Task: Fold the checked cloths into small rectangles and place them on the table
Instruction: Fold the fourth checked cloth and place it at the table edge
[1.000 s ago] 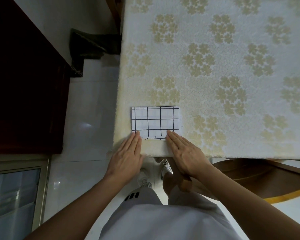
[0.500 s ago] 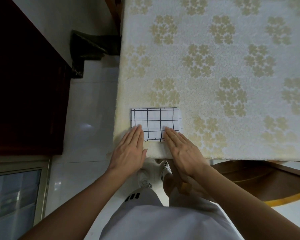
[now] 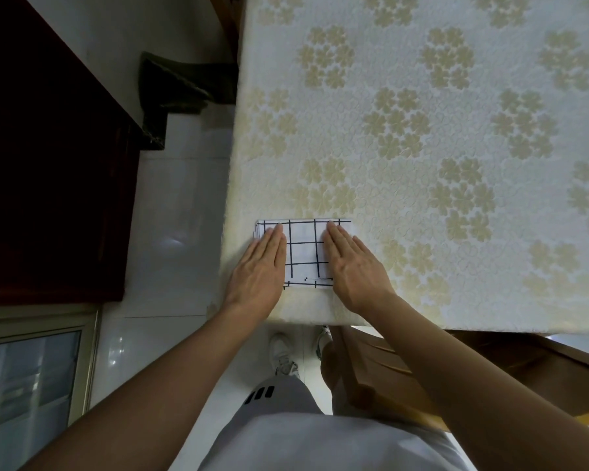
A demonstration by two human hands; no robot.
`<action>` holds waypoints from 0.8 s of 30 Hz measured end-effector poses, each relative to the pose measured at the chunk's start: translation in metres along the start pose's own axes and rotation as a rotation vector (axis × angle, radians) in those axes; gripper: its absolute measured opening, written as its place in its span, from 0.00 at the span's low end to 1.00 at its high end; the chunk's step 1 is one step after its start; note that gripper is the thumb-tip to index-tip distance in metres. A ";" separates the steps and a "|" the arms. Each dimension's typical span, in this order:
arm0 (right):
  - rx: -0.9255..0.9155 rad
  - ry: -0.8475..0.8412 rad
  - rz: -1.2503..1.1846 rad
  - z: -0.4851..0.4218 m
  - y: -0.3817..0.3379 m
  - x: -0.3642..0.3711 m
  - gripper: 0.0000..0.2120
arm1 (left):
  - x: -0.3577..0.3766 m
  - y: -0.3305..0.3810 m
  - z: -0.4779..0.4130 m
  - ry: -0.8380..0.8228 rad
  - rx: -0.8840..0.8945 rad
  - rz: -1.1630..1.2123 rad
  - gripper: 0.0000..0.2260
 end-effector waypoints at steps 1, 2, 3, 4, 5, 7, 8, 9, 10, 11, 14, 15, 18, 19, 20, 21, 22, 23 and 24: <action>-0.005 0.008 -0.004 -0.001 0.001 0.000 0.31 | -0.001 0.000 0.000 0.000 -0.004 -0.006 0.30; -0.011 0.018 -0.011 0.000 0.000 0.001 0.33 | -0.002 0.000 0.001 0.004 -0.006 -0.006 0.30; -0.019 0.039 -0.035 0.002 0.000 0.001 0.36 | -0.002 0.001 0.004 0.018 -0.003 -0.003 0.30; -0.021 0.072 -0.063 0.006 -0.001 0.002 0.38 | -0.001 0.001 0.007 0.047 0.004 0.007 0.29; -0.025 0.115 -0.082 0.010 -0.002 0.003 0.38 | -0.001 0.002 0.011 0.092 0.016 0.021 0.29; -0.034 0.192 -0.097 0.025 -0.007 0.004 0.33 | 0.003 0.004 0.023 0.176 0.034 0.054 0.27; -0.036 0.199 -0.093 0.033 -0.009 0.007 0.31 | 0.007 0.005 0.030 0.202 0.039 0.070 0.26; -0.035 0.183 -0.087 0.040 -0.010 0.014 0.30 | 0.011 0.005 0.036 0.207 0.040 0.080 0.27; -0.030 0.150 -0.093 0.046 -0.012 0.020 0.32 | 0.016 0.005 0.041 0.185 0.037 0.081 0.28; -0.022 0.121 -0.099 0.050 -0.014 0.025 0.35 | 0.020 0.005 0.045 0.164 0.028 0.080 0.30; -0.034 0.065 -0.075 0.056 -0.017 0.032 0.38 | 0.030 0.003 0.052 0.125 -0.015 0.074 0.33; -0.040 0.028 -0.071 0.057 -0.018 0.032 0.36 | 0.033 0.003 0.053 0.120 -0.025 0.074 0.33; -0.034 -0.002 -0.082 0.061 -0.021 0.024 0.34 | 0.036 0.004 0.055 0.103 -0.042 0.086 0.33; -0.026 -0.021 -0.080 0.062 -0.022 0.025 0.34 | 0.036 0.005 0.056 0.098 -0.047 0.090 0.33; -0.020 -0.036 -0.081 0.063 -0.022 0.025 0.35 | 0.037 0.005 0.057 0.099 -0.048 0.094 0.34; -0.011 -0.050 -0.083 0.063 -0.022 0.026 0.35 | 0.038 0.005 0.058 0.097 -0.045 0.094 0.34; -0.009 -0.047 -0.084 0.063 -0.022 0.026 0.36 | 0.038 0.006 0.058 0.086 -0.047 0.100 0.34; -0.008 -0.036 -0.095 0.063 -0.023 0.027 0.36 | 0.035 0.007 0.058 0.096 -0.045 0.097 0.34; -0.006 -0.029 -0.101 0.064 -0.023 0.025 0.36 | 0.032 0.007 0.059 0.107 -0.049 0.101 0.34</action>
Point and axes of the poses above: each hand's wrist, its own z-axis away from the middle knuckle, its own x-axis out of the palm, y = z × x, the point moved 4 cm from there along -z, towards the middle knuckle, and after that the axes turned 3 degrees about -x, right-handed, at the moved point
